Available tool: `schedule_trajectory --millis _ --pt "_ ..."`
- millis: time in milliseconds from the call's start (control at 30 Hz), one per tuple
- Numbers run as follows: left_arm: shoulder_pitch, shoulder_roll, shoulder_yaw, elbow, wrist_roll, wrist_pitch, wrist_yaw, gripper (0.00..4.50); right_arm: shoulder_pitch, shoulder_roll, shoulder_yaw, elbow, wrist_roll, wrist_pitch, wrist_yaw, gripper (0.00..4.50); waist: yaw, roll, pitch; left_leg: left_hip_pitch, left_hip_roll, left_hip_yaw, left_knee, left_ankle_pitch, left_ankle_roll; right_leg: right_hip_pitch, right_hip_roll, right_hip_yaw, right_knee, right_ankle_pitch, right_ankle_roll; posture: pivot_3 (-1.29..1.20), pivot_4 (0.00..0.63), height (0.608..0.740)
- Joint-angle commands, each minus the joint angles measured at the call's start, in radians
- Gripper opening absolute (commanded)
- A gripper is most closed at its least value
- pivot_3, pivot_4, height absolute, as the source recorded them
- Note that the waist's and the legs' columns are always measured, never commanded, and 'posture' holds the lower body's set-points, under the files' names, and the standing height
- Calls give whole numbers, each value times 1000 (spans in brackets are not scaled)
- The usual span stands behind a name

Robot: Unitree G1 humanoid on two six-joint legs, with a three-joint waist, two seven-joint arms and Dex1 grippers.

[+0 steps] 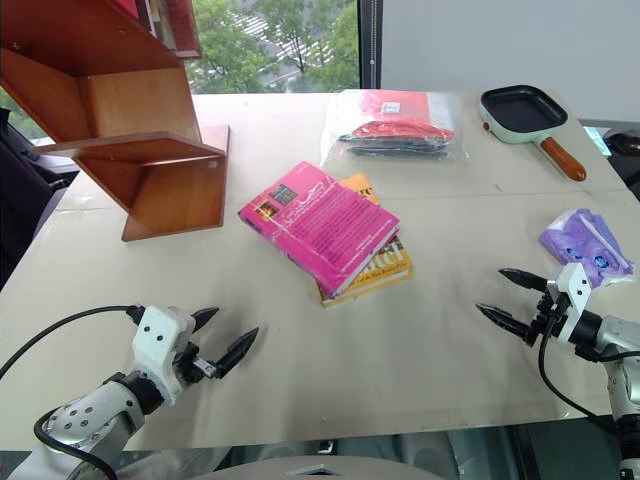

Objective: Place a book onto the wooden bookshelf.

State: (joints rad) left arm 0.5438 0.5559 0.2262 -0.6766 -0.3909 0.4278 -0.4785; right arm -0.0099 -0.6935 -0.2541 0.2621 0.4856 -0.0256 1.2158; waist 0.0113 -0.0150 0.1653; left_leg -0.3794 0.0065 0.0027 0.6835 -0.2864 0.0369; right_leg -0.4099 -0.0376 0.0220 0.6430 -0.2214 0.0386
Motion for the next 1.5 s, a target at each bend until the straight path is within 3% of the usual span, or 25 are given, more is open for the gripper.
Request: schedule_trajectory --millis 33,367,967,1067,1167,1267,1400,1500 --pt "-9 -23 -5 20 9 -62 -21 4454 13 -27 -40 -7 22 -6 37 4500 0 0 0 0 0 0 0 0 0 0 0 0 0 0 0 0 150 735" --pt "-37 -66 -39 91 63 -156 -50 4454 24 -39 -38 -44 37 19 40 4500 -1 2 -1 0 1 2 0 0 0 0 1 0 0 0 0 0 150 735" --pt "-95 -85 -49 133 59 -168 -61 4454 3 -30 -42 -90 57 36 26 4500 0 2 -1 0 1 2 0 0 0 -1 1 0 0 0 0 0 150 735" --pt "-140 -115 -34 132 -19 -98 -43 4454 7 -33 -44 -148 81 64 23 4500 1 2 -1 0 1 2 0 0 0 -1 1 0 0 0 0 0 150 735" --pt "-190 -156 -29 126 -196 79 -21 4454 -2 -29 -71 -298 239 201 13 4500 0 3 -1 0 1 1 0 0 0 -1 0 -1 0 0 0 0 150 735" --pt "-268 -266 7 144 -465 255 107 4454 -1 -66 -88 -434 311 292 -2 4500 0 2 -1 -1 1 0 0 0 0 -1 -2 -2 0 1 2 0 150 735" --pt "-370 -352 44 194 -680 370 252 4454 12 -96 -109 -525 334 330 -6 4500 6 1 -1 -2 1 -5 1 0 0 0 -1 -5 0 3 5 0 150 735" --pt "-540 -457 87 372 -834 395 433 4454 30 -129 -153 -603 357 367 -25 4500 11 2 -1 -2 -1 -6 1 0 0 1 1 -6 0 3 5 0 150 735"
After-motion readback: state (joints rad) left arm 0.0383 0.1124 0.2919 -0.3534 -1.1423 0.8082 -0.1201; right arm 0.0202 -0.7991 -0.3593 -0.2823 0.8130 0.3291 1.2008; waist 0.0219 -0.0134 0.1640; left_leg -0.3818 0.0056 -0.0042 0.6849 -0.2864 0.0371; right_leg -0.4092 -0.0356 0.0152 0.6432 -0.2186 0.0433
